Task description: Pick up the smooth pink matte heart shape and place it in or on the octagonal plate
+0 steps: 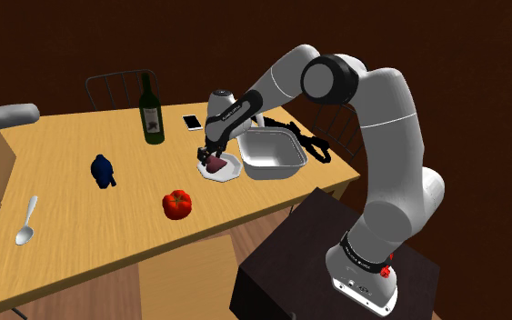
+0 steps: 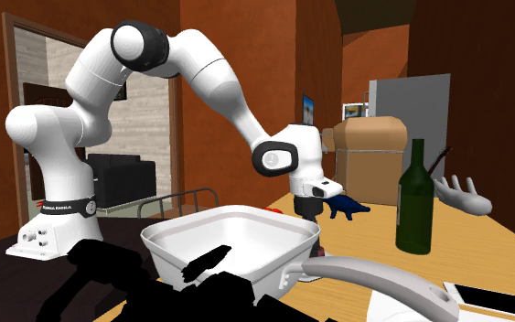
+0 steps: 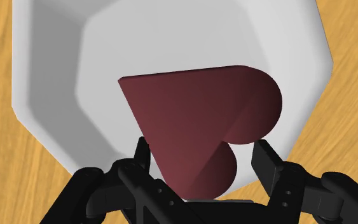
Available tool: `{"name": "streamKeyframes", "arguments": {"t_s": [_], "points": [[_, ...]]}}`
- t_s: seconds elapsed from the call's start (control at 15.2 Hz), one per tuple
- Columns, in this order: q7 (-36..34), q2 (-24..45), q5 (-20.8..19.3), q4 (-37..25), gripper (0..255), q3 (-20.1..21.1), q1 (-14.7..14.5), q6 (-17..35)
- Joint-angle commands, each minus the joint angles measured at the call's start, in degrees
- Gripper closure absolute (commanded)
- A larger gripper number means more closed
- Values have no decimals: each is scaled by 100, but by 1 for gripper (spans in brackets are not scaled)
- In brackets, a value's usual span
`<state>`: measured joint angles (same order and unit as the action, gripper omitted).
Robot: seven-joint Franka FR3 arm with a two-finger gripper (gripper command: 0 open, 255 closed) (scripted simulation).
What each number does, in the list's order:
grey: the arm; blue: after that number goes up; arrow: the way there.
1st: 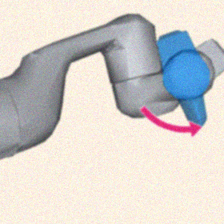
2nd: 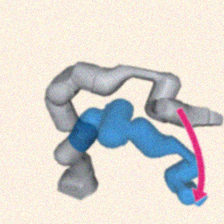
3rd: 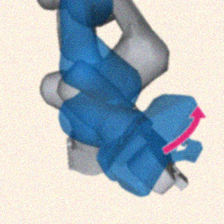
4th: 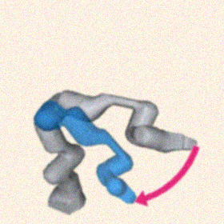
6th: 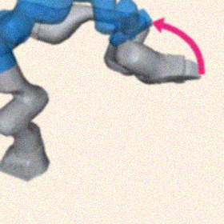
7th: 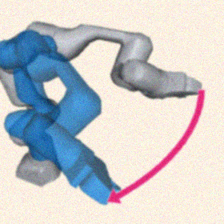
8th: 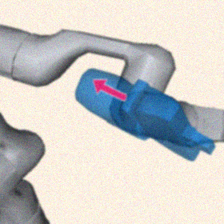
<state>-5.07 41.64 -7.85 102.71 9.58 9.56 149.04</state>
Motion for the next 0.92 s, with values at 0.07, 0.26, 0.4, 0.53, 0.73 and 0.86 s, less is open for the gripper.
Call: {"name": "streamKeyframes", "arguments": {"t_s": [0.07, 0.26, 0.4, 0.53, 0.73, 0.86], "points": [[0, 1, 0, -1, 255, 0, 0, 0], [14, -186, 30, 51, 255, 34, 26, -135], [25, -308, 50, 79, 255, 57, 44, -229], [36, -427, 72, 102, 255, 80, 61, -325], [53, -601, 106, 127, 255, 112, 86, -474], [64, -713, 129, 137, 255, 134, 102, -576]]}}
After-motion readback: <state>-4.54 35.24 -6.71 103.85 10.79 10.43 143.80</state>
